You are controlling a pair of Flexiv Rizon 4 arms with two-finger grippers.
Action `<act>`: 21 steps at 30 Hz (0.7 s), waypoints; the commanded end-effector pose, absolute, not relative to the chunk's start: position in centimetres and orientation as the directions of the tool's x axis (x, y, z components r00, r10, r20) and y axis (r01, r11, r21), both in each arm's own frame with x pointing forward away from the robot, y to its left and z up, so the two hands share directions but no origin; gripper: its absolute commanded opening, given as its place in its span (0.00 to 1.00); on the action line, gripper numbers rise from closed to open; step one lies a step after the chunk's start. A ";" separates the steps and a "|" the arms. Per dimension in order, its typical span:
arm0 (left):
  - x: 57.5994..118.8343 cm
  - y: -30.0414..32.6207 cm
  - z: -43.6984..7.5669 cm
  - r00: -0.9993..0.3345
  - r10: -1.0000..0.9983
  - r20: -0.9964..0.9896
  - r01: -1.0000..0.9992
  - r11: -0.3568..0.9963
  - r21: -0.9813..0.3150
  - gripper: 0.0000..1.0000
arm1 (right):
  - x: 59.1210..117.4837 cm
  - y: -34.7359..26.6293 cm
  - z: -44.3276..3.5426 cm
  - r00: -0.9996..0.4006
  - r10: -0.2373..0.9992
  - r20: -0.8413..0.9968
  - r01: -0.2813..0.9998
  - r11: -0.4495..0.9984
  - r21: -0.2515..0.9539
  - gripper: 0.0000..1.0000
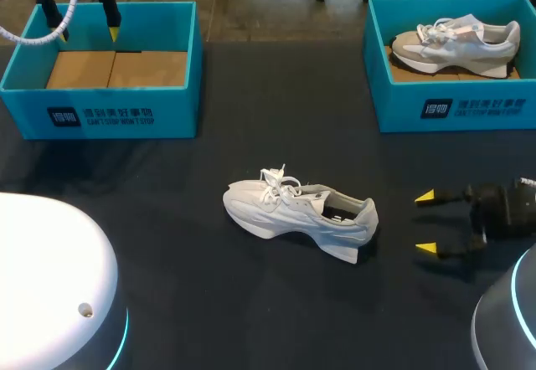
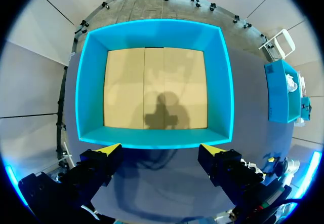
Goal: Take the shoe out of the shoebox, open the shoe tongue, remove and reinsert the insole, then place the shoe into the shoebox
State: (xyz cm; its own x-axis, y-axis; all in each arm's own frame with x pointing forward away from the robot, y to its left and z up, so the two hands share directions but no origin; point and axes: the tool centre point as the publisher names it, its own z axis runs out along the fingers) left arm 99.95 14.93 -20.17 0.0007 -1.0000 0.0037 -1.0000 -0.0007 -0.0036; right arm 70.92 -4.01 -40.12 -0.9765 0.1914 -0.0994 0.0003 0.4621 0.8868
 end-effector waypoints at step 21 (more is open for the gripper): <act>100.0 15.0 -20.1 0.001 -1.000 0.002 -1.000 -0.001 -0.002 1.00 | 70.1 1.3 -39.1 -0.875 0.479 -0.070 0.196 0.482 0.854 1.00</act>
State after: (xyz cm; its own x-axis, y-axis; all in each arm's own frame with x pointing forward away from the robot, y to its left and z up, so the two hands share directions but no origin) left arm 99.95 14.93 -20.17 0.0007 -1.0000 0.0037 -1.0000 -0.0007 -0.0036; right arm 70.07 0.42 -38.61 -0.8998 0.4342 -0.0428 0.1897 0.4776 0.8578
